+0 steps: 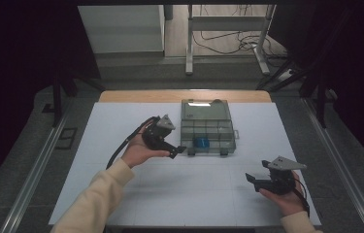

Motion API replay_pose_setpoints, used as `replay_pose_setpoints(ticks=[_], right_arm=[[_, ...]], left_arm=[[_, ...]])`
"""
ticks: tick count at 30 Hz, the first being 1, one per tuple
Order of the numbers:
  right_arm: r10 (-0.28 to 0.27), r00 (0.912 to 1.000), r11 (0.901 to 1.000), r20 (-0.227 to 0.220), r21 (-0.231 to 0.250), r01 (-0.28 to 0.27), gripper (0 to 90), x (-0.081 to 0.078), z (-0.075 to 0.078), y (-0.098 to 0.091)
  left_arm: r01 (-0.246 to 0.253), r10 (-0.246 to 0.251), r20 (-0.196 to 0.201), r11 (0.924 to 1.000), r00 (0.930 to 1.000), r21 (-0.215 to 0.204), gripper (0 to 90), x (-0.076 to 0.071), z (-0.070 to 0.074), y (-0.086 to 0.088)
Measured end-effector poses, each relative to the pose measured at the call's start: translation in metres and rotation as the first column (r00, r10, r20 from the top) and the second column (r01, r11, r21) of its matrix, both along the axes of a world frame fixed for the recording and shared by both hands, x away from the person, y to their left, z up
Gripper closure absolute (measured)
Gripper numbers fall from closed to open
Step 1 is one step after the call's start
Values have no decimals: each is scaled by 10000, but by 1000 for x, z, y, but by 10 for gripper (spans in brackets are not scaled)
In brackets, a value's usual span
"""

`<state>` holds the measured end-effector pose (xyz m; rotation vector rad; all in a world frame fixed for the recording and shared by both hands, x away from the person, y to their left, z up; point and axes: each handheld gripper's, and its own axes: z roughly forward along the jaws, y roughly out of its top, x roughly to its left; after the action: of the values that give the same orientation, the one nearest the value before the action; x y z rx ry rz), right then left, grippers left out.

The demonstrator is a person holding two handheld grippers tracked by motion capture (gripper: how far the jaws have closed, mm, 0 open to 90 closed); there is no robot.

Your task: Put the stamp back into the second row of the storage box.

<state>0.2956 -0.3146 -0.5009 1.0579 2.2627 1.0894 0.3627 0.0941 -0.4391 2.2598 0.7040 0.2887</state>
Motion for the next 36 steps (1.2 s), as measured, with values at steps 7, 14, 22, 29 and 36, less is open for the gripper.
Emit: replay_pose_setpoints(ticks=[7,14,22,29,36], right_arm=[[-37,10000,10000,5,-24,37,180,0,0,0],[-94,9999,10000,-41,-25,94,180,1,0,0],[-146,9999,9999,-91,12,146,180,2,-1,-1],[-241,9996,9996,-120,141,243,180,3,-1,-4],[-167,9998,9997,-139,199,170,180,5,-2,-4]], left_arm=[[-778,779,52,9968,9969,-177,103,-34,-13,39],[-1673,1681,163,9851,9856,-401,106,-62,-25,77],[-2879,2911,453,9554,9556,-659,114,-91,-46,113],[-3334,3369,415,9399,9406,-731,117,-96,-56,127],[-3410,3434,498,9387,9379,-509,115,-96,-62,125]])
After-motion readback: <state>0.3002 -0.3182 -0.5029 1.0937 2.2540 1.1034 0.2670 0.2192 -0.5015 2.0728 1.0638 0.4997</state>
